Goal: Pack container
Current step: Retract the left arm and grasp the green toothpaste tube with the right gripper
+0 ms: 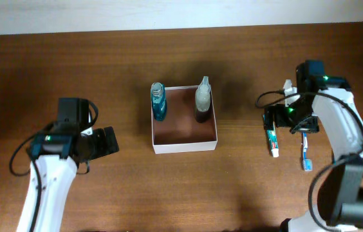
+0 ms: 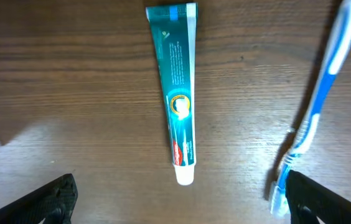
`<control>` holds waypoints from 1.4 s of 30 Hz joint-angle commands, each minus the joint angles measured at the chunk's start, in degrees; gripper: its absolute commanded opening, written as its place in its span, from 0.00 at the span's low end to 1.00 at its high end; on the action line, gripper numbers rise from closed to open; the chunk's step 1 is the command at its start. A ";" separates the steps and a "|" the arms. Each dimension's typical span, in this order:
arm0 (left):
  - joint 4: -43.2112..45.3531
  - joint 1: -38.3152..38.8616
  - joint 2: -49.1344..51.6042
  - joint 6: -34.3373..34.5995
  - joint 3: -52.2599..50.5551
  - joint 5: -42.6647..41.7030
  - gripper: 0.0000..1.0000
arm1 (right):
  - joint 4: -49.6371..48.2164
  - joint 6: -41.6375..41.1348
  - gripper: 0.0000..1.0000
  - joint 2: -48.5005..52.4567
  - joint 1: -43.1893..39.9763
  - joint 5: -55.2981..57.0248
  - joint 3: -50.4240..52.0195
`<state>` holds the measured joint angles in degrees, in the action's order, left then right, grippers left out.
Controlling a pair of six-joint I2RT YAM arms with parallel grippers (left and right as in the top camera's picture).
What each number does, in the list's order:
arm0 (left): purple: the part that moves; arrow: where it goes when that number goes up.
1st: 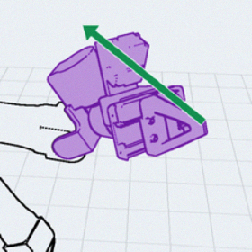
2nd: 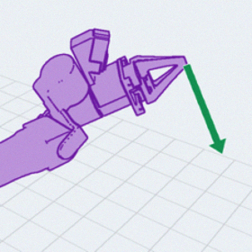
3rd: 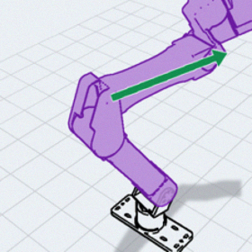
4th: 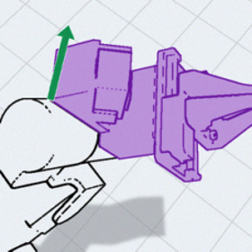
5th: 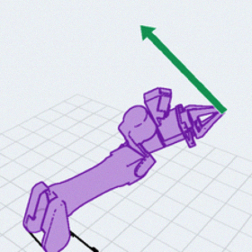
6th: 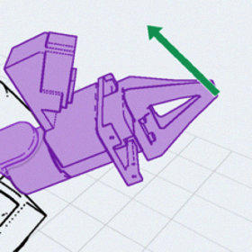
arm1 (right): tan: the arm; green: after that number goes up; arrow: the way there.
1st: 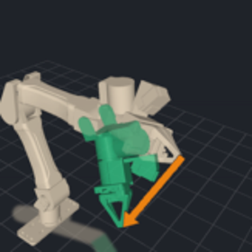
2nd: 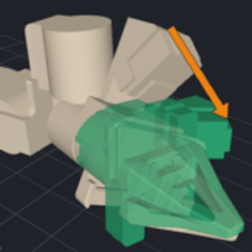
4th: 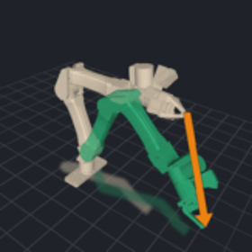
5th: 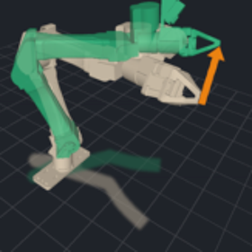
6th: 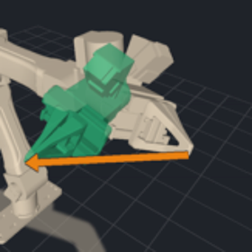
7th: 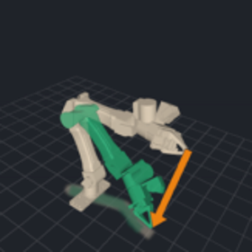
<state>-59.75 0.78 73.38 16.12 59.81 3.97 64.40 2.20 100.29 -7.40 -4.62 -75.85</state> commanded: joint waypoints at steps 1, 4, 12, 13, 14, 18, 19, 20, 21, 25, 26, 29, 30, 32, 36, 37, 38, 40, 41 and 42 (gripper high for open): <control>1.05 -0.37 3.98 -1.44 -0.26 -1.51 0.99 | -0.35 0.52 1.00 2.60 0.31 -0.72 -0.22; 1.99 -0.37 7.17 -1.68 -0.26 -1.51 0.99 | -0.63 0.37 1.00 4.81 0.31 -0.74 -0.22; 3.50 -0.37 12.02 -1.68 -0.26 -1.68 0.99 | -1.62 0.37 1.00 10.80 0.31 -0.74 -0.22; 3.56 -0.37 12.02 -1.68 -0.28 -1.68 0.99 | -1.68 0.37 1.00 11.34 0.31 -0.72 -0.22; 3.61 -0.37 12.02 -1.68 -0.26 -1.66 0.99 | -1.81 0.37 1.00 11.67 0.31 -0.74 -0.22; 3.65 -0.37 12.02 -1.68 -0.26 -1.66 0.99 | -2.16 0.37 0.99 12.85 0.31 -0.72 -0.22; 3.65 -0.37 12.02 -1.68 -0.26 -1.66 0.99 | -2.23 0.37 0.99 13.20 0.31 -0.72 -0.22; 3.65 -0.37 12.02 -1.68 -0.26 -1.66 0.99 | -2.25 0.37 0.98 13.44 0.31 -0.72 -0.22; 3.65 -0.37 12.02 -1.68 -0.26 -1.66 0.99 | -2.32 0.37 0.96 13.84 0.31 -0.72 -0.11; 3.63 -0.37 12.02 -1.66 -0.26 -1.66 1.00 | -2.34 0.37 0.89 15.37 0.31 -0.72 -0.07; 3.63 -0.37 12.02 -1.66 -0.26 -1.66 0.99 | -2.34 0.37 0.88 15.98 0.31 -0.70 -0.07; 3.63 -0.37 12.02 -1.66 -0.26 -1.66 0.99 | -2.32 0.37 0.88 17.05 0.31 -0.72 -0.04; 3.63 -0.37 12.02 -1.66 -0.26 -1.66 0.99 | -2.29 0.37 0.87 17.53 0.31 -0.72 0.00; 3.63 -0.37 12.02 -1.66 -0.26 -1.66 0.99 | -2.29 0.37 0.86 18.08 0.31 -0.72 0.04; 3.63 -0.37 12.02 -1.64 -0.26 -1.68 0.99 | -2.32 0.37 0.75 18.16 0.31 -0.72 0.04; 3.63 -0.37 12.02 -1.64 -0.26 -1.68 0.99 | -2.32 0.37 0.69 18.16 0.31 -0.72 0.04; 3.61 -0.37 12.02 -1.64 -0.26 -1.68 0.99 | -2.29 0.37 0.59 18.16 0.31 -0.72 0.04; 3.61 -0.37 12.02 -1.64 -0.26 -1.66 0.99 | -2.19 0.37 0.46 18.16 0.31 -0.72 0.04; 3.61 -0.37 12.00 -1.64 -0.26 -1.68 0.99 | -2.08 0.37 0.43 18.16 0.31 -0.72 0.04; 3.61 -0.37 12.02 -1.64 -0.26 -1.66 0.99 | -1.97 0.37 0.39 18.16 0.31 -0.72 0.04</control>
<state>-56.27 0.71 84.99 15.42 59.81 3.16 62.76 2.00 116.20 -7.35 -3.70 -76.25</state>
